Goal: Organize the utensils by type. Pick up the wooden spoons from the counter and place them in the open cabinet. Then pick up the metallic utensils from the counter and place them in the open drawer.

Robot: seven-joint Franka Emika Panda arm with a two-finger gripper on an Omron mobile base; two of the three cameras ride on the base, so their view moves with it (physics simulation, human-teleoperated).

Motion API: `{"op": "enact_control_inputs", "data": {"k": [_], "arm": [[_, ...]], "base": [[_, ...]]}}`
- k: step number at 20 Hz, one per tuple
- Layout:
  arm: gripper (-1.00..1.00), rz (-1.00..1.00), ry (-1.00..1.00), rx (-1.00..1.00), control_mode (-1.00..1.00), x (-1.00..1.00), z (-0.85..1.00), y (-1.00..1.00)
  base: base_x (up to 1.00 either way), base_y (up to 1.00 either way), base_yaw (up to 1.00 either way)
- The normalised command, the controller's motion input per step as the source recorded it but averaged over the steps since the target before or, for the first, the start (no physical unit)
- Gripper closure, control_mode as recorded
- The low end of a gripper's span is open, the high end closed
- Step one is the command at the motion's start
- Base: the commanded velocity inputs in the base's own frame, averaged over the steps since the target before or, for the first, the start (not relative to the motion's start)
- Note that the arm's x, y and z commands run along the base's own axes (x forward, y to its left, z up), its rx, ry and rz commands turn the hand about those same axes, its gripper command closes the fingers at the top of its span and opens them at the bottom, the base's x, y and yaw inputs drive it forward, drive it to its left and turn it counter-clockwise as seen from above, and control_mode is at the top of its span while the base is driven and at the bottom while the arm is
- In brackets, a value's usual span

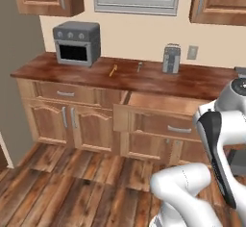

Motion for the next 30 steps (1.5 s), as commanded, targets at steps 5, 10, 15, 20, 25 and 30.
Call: {"op": "enact_control_inputs", "data": {"k": [5, 10, 15, 20, 25, 30], "arm": [[-1.00, 0.00, 0.00, 0.00, 1.00, 0.00, 0.00, 0.00], [-1.00, 0.00, 0.00, 0.00, 1.00, 0.00, 0.00, 0.00], [-1.00, 0.00, 0.00, 0.00, 1.00, 0.00, 0.00, 0.00], [-1.00, 0.00, 0.00, 0.00, 1.00, 0.00, 0.00, 0.00], [-1.00, 0.00, 0.00, 0.00, 1.00, 0.00, 0.00, 0.00], [-1.00, 0.00, 0.00, 0.00, 1.00, 0.00, 0.00, 0.00]], "base": [[0.59, 1.00, 0.04], [0.54, 1.00, 0.03], [0.46, 0.99, -0.03], [0.38, 0.92, -0.24], [0.30, 0.79, -0.41], [0.26, 0.69, -0.51]]}}
